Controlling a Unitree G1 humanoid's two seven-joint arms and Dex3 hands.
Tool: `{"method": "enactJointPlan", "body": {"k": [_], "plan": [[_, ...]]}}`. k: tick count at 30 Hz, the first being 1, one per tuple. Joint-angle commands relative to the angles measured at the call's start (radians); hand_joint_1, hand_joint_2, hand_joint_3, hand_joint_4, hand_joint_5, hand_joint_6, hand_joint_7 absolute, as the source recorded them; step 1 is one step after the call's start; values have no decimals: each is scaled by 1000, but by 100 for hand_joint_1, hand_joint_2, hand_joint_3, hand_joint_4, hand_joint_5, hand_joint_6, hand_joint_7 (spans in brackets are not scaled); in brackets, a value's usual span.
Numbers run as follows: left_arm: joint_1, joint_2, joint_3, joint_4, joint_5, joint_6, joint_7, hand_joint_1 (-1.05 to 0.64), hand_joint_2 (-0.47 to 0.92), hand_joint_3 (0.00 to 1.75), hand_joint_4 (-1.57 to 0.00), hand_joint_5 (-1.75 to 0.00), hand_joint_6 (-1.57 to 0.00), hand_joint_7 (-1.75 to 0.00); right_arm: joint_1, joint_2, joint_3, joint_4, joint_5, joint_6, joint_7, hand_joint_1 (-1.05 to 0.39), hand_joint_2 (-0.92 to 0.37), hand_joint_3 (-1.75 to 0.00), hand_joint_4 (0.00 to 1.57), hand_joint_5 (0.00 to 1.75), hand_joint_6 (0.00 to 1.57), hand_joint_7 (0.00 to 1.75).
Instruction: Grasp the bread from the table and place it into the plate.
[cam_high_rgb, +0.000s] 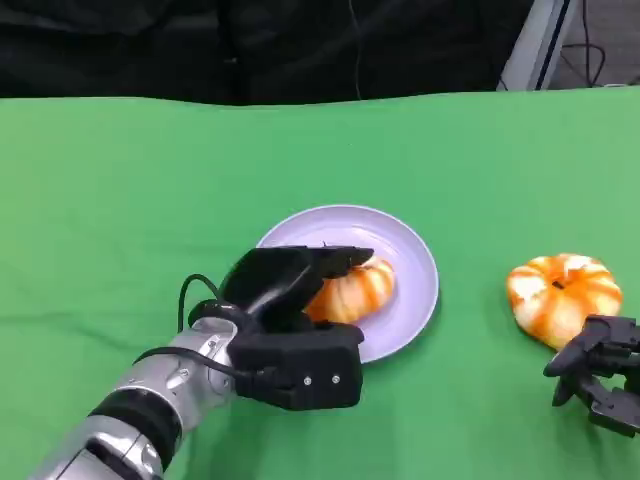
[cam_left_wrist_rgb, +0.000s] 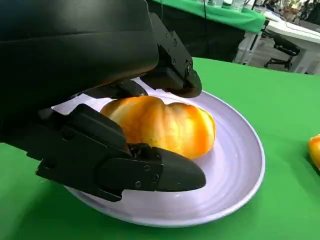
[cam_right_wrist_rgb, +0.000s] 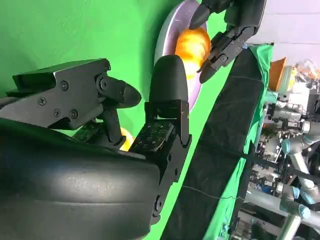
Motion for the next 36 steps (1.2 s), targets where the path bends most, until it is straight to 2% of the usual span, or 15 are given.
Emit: {"method": "enactJointPlan", "body": {"k": [1,8,25,36], "plan": [[9,26,13,-16,-18,-1,-37,-96,92,57,-46,0,-41,0,8,-12,-3,0,9,-1,-1,9,-83,-64,87,139,96,91],[26,44,34,-56,-40,-12,-65,-94,92,60,-44,0,-38,0,10,-11,-1,-4,6,1,-6,10,-83,-65,88,138,96,93],[98,84,72,-155,-53,-85,-22,-91,92,60,-47,-1,-38,0,7,-11,1,3,5,0,-6,11,-83,-65,87,139,94,96],[190,137,135,-301,-77,-124,-16,-87,92,59,-48,-1,-40,-1,7,-15,7,4,-1,2,-10,10,-84,-64,87,140,94,96]]}}
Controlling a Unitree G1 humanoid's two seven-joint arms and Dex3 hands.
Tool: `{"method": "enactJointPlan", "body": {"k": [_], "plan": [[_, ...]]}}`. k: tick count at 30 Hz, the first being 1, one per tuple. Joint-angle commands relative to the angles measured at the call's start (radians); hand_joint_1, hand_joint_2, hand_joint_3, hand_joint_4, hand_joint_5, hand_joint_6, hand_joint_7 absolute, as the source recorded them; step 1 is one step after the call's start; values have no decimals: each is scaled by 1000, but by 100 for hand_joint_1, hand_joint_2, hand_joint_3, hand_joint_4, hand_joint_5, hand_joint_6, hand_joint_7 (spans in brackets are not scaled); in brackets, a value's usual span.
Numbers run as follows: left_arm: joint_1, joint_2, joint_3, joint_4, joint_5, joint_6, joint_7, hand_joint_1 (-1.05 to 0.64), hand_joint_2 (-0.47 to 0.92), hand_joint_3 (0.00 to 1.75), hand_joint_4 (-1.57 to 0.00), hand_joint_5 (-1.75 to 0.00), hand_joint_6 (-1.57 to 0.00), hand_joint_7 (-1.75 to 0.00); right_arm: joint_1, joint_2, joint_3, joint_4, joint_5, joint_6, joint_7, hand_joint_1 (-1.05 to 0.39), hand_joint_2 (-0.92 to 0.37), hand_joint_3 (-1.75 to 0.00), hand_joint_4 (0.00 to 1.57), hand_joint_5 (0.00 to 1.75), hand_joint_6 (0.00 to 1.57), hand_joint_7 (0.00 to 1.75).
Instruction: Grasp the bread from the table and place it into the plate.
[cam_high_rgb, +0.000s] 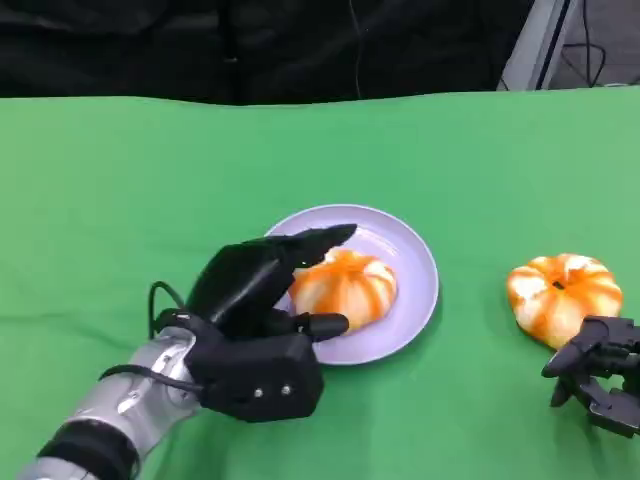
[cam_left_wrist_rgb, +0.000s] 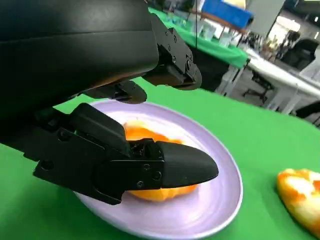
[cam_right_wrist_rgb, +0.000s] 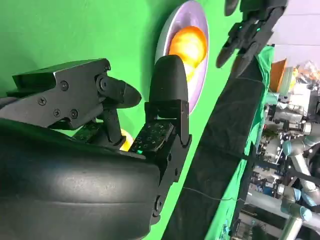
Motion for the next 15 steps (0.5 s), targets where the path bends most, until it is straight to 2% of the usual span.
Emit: {"method": "enactJointPlan", "body": {"k": [1,15], "plan": [[37,34,28,-44,-17,-22,16,-87,92,59,-48,-1,-40,-1,8,-15,0,1,1,2,-5,11,-84,-64,87,140,93,96],[159,78,119,-170,-62,-53,20,-83,92,58,-52,-1,-45,-1,6,-17,3,5,4,-1,-1,11,-86,-61,86,141,92,99]]}}
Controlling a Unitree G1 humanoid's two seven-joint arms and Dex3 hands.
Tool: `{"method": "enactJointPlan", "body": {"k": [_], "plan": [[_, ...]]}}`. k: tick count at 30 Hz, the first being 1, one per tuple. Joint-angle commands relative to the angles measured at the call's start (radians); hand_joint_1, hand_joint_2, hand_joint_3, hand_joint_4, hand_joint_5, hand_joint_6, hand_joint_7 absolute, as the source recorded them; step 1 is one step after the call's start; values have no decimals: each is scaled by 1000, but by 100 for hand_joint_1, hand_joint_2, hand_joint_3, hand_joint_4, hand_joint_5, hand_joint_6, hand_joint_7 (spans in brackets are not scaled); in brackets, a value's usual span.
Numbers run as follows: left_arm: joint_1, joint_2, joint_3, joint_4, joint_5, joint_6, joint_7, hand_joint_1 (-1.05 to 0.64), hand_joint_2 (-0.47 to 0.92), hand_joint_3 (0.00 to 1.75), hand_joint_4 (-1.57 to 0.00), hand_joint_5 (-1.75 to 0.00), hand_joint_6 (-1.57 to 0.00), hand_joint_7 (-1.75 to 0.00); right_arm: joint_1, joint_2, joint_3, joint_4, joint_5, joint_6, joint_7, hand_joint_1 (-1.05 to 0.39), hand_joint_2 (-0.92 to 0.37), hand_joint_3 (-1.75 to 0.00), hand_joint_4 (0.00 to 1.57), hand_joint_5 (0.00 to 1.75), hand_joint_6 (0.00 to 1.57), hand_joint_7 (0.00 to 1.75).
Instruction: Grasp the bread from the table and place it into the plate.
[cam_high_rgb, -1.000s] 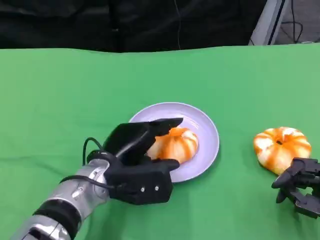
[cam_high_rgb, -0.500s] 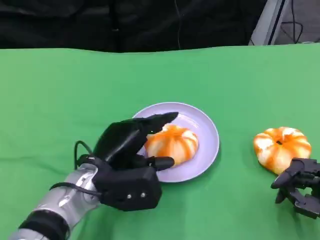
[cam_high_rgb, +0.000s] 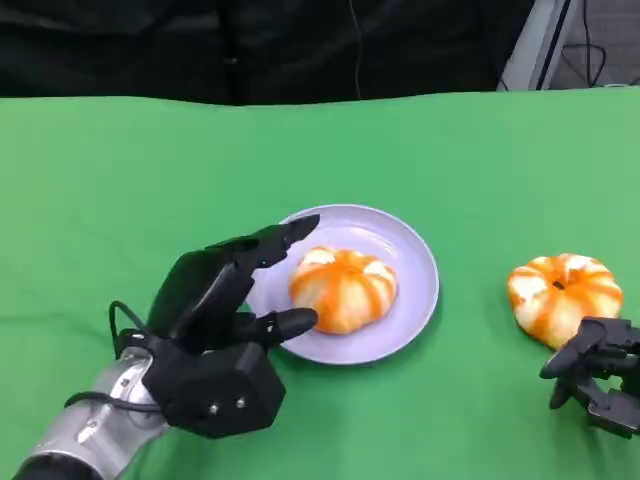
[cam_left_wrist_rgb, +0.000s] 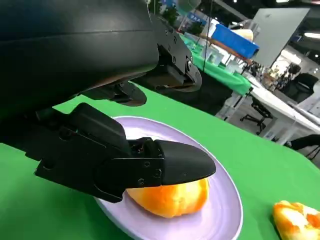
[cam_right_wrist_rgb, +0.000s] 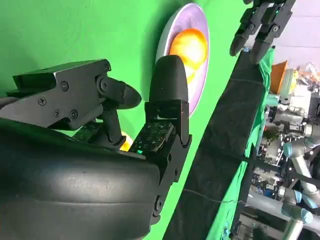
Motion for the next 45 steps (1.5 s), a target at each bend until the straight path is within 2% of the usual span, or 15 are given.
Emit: {"method": "enactJointPlan", "body": {"k": [1,22,32,45], "plan": [[60,36,32,-69,-7,-4,19,-83,92,58,-52,-1,-45,-1,5,-17,-5,5,4,-2,-2,11,-86,-61,86,141,93,99],[208,57,150,-148,-53,-51,62,-80,92,53,-59,-2,-52,-2,4,-20,-3,10,2,0,-3,12,-84,-64,87,141,92,101],[245,50,204,-83,-159,-165,35,-77,92,49,-66,-3,-56,-2,2,-24,-4,13,1,0,-2,11,-84,-64,86,142,92,101],[249,43,238,-12,-181,-218,39,-72,92,42,-74,-3,-60,-2,2,-27,-3,14,-2,4,-5,11,-83,-66,87,142,91,102]]}}
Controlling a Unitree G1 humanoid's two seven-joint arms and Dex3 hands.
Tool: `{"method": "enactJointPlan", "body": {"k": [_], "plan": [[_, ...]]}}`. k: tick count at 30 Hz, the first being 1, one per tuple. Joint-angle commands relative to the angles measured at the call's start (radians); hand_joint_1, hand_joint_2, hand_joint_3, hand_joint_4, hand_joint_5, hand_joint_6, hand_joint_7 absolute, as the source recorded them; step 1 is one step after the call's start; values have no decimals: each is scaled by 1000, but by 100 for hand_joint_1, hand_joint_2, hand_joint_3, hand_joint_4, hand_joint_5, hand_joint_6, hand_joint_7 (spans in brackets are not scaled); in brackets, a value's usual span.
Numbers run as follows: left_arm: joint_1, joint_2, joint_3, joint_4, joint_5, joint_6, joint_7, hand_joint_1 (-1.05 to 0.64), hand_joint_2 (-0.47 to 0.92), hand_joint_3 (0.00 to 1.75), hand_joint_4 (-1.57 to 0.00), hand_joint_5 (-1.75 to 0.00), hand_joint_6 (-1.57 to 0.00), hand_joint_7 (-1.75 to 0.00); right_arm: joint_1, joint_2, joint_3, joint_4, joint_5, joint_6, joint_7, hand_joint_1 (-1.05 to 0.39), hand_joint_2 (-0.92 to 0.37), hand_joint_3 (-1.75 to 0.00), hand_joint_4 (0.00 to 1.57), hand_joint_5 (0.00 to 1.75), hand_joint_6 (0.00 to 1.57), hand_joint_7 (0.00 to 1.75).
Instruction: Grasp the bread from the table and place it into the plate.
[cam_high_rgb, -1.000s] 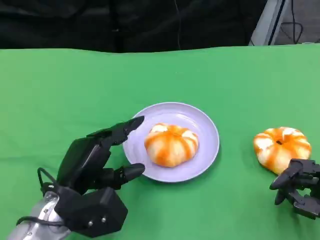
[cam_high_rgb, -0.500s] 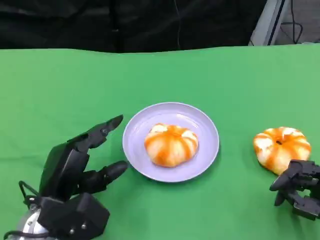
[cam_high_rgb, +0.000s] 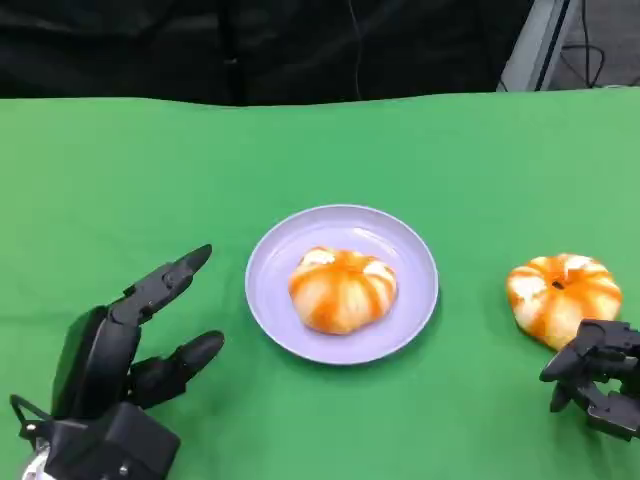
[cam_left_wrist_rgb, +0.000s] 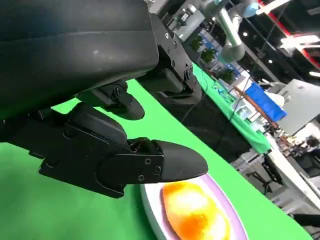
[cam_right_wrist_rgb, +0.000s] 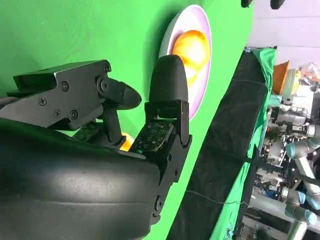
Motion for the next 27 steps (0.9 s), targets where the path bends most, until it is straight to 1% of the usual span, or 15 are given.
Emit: {"method": "enactJointPlan", "body": {"k": [1,5,13,14,16,19,20,22,23,25,27], "plan": [[0,3,14,24,-21,-30,-5,-71,92,41,-75,-3,-60,-2,2,-26,-5,4,-4,-6,-8,11,-83,-66,87,142,91,102],[-5,-2,19,41,-37,-46,-16,-70,92,41,-75,-2,-61,-1,0,-25,-6,6,-1,-2,-5,11,-83,-67,87,143,91,103],[-10,-21,46,101,-118,-99,-82,-60,92,35,-76,-1,-63,-1,-1,-21,-5,5,-2,8,-10,10,-83,-66,87,143,91,103],[-10,-26,51,107,-138,-110,-100,-57,92,34,-76,-1,-63,-1,-1,-22,-5,5,-2,7,-9,10,-83,-66,87,143,91,103],[-9,-39,63,118,-191,-127,-147,-45,92,26,-78,-1,-64,-1,-1,-23,-5,6,-3,4,-9,10,-83,-66,86,143,90,103],[-9,-58,84,134,-266,-149,-218,-32,92,20,-80,-2,-65,-1,0,-23,-4,5,-7,2,-15,11,-84,-66,86,142,90,103],[-10,-62,89,137,-277,-152,-233,-30,92,20,-80,-2,-65,-1,1,-23,-4,5,-7,2,-16,11,-84,-66,86,142,90,103],[-9,-67,102,148,-291,-154,-249,-28,92,19,-80,-2,-65,-1,0,-22,-5,3,-3,7,-11,11,-84,-66,86,142,90,103],[-7,-70,108,155,-296,-153,-252,-20,92,21,-83,-3,-69,-2,0,-21,-5,2,-2,10,-9,11,-84,-66,86,142,90,103],[-4,-78,123,165,-307,-152,-257,-14,92,23,-87,-4,-73,-4,1,-21,-4,1,-3,11,-9,11,-84,-65,86,143,91,103],[-4,-88,138,174,-323,-159,-268,-8,92,28,-98,-7,-82,-5,0,-22,-3,3,-8,4,-16,11,-84,-65,86,143,91,103]]}}
